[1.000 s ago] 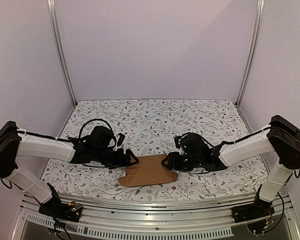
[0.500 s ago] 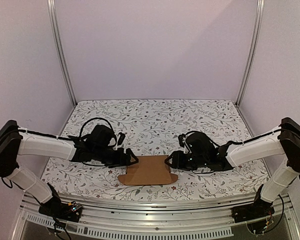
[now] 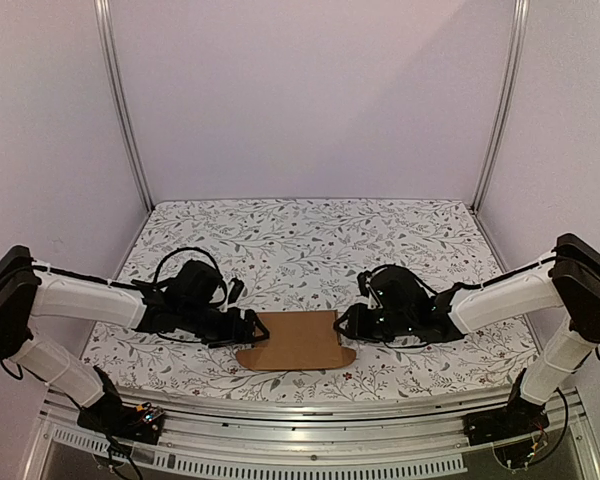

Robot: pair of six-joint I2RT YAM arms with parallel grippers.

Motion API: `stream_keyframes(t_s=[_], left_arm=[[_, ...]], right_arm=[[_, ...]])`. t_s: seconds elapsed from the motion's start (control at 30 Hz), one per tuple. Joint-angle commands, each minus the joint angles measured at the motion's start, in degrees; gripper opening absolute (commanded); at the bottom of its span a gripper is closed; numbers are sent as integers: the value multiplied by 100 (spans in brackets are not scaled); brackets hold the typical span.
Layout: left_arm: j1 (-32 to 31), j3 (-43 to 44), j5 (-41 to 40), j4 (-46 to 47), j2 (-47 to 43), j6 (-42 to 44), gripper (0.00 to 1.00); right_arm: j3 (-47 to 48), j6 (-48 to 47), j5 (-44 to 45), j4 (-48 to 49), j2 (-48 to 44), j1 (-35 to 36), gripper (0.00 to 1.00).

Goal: Fold the paper box

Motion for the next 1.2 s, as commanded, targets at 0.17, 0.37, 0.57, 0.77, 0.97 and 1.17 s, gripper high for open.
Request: stream_keyframes(t_s=[0.17, 0.37, 0.57, 0.77, 0.97, 1.17], left_arm=[[77, -441, 401, 843, -19, -371, 92], [77, -486, 560, 1148, 213, -502, 99], [77, -543, 854, 1704, 479, -732, 100], [77, -655, 944, 2089, 513, -1014, 99], [77, -857, 1175, 2809, 511, -1497, 97], [77, -1067, 1375, 3574, 572, -1910, 85]], right_arm=[[-144, 34, -20, 122, 216, -60, 24], [-344, 88, 60, 156, 112, -75, 10], [-542, 132, 144, 157, -33, -74, 0], [-673, 147, 171, 157, -145, -77, 0], [-680, 143, 169, 198, -137, -78, 0], [-697, 133, 172, 215, -134, -78, 0]])
